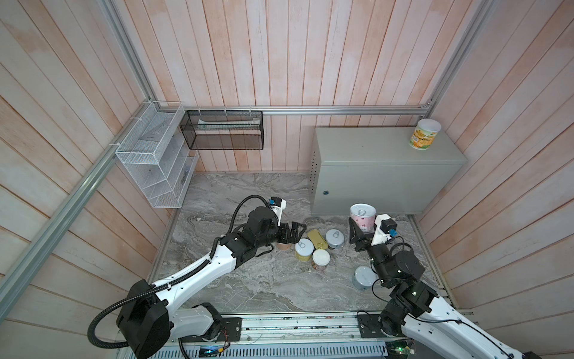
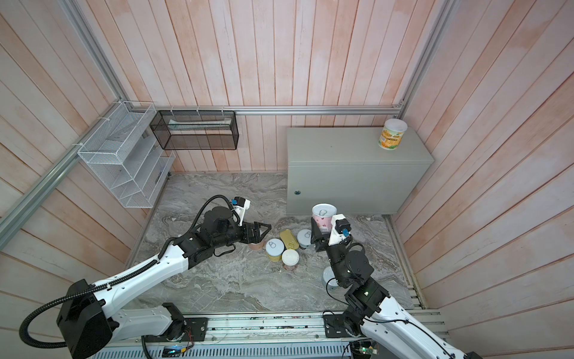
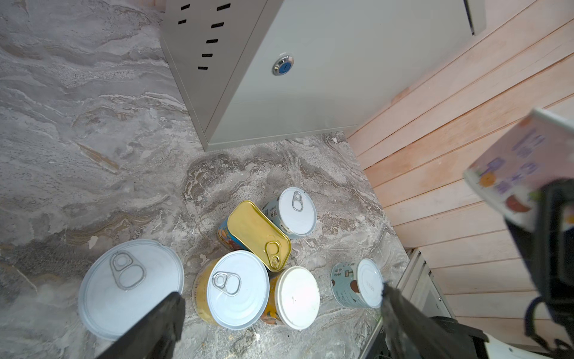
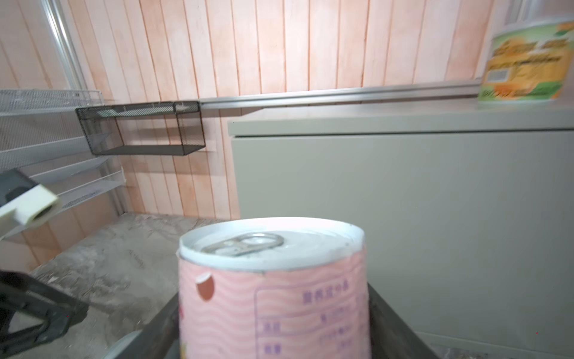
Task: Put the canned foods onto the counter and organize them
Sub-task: 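Lift the pink can with the right gripper while the left gripper draws back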
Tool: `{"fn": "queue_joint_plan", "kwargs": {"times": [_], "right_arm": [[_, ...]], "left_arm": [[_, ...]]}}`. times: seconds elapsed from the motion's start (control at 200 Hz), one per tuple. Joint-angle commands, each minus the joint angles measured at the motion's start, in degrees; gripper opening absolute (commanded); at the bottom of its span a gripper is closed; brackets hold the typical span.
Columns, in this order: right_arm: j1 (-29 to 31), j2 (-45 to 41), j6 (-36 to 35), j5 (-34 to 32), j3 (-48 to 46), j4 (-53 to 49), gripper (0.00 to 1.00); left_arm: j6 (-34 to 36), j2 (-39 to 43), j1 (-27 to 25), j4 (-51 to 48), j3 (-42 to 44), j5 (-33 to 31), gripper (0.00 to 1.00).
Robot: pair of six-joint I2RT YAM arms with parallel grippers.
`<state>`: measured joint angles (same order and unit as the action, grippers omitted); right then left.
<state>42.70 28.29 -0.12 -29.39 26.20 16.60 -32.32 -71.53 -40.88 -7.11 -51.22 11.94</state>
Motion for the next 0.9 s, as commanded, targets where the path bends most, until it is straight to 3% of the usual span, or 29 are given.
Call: {"fn": "queue_joint_plan", "kwargs": {"times": [0.0, 0.205, 0.34, 0.685, 0.895], "right_arm": [[-3.73, -1.83, -4.36, -0.66, 6.65, -0.5, 0.69], [-14.32, 1.39, -6.29, 5.91, 15.57, -3.87, 0.7], [-21.35, 4.88, -5.54, 10.35, 17.93, -1.37, 0.7], [-42.94, 15.42, 3.94, 27.18, 19.14, 7.23, 0.68], [-46.34, 18.62, 2.51, 28.26, 19.77, 10.81, 0.68]], "left_arm": [[1.61, 2.18, 0.17, 3.21, 1.75, 0.61, 1.0], [3.66, 3.13, 0.19, 3.23, 3.73, -2.27, 1.0], [3.93, 3.66, 0.18, 5.53, 4.7, 0.23, 1.0], [4.83, 3.42, 0.19, 6.56, 5.7, 1.94, 1.0], [3.27, 2.78, 0.19, 7.81, 5.24, 4.07, 1.0]]}}
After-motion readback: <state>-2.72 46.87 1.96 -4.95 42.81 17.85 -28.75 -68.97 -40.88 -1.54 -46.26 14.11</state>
